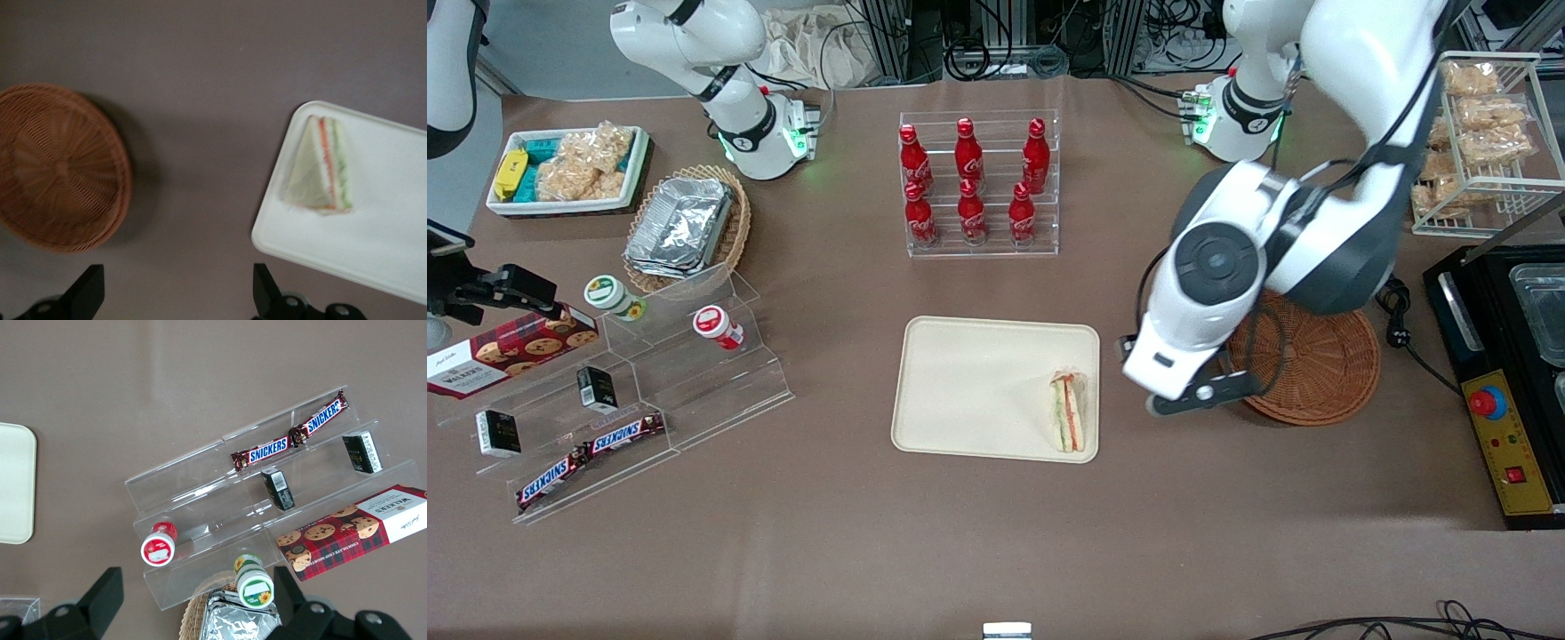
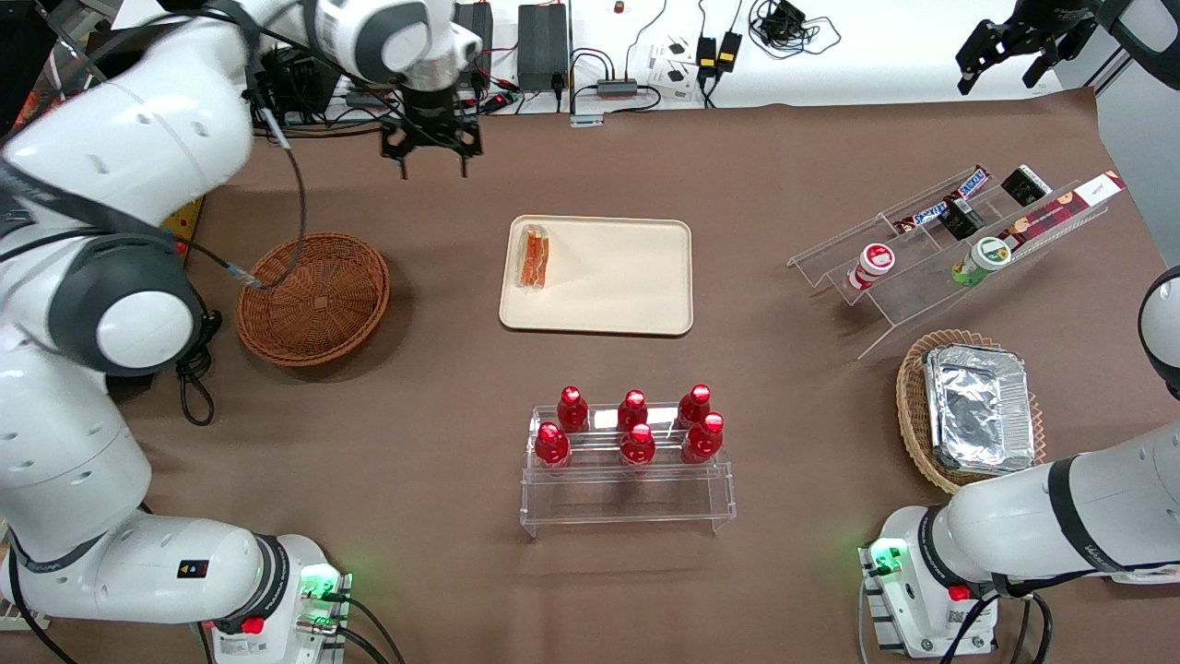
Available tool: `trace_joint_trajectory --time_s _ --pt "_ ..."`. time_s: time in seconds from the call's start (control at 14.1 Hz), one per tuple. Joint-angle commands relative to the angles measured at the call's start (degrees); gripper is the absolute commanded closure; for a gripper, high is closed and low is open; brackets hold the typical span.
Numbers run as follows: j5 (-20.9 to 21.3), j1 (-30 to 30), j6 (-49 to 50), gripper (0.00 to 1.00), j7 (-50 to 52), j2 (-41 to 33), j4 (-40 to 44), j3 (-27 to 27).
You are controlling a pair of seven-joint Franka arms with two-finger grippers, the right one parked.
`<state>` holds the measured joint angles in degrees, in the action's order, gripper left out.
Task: Place sandwich from basket to tray
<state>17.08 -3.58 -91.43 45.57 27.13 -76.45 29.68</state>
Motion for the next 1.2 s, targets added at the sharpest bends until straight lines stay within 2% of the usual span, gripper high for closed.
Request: trace_joint_trajectory --time_s 0.0,0.21,0.49,0.57,0.78,0.99,1.13 --pt "-4.06 6.54 -0.76 0.00 -5.72 -11.27 -12.37 0.11" --pt "-9.06 14.54 -5.66 0.00 -15.22 -19.89 -22.13 0.11" --pt "-13.45 24.65 -14.19 0.00 -34.28 -28.34 -33.74 -0.15" --pt "-14.87 25.89 -14.38 0.00 -37.54 -28.70 -33.94 -0.24" --pt "-15.23 29.50 -11.94 0.00 -45.90 -27.66 -30.35 -0.32" --pt "-14.09 29.60 -7.11 0.00 -44.44 -22.92 -23.15 -0.32" --pt "-13.74 29.60 -6.74 0.00 -39.62 -21.07 -21.11 -0.41"
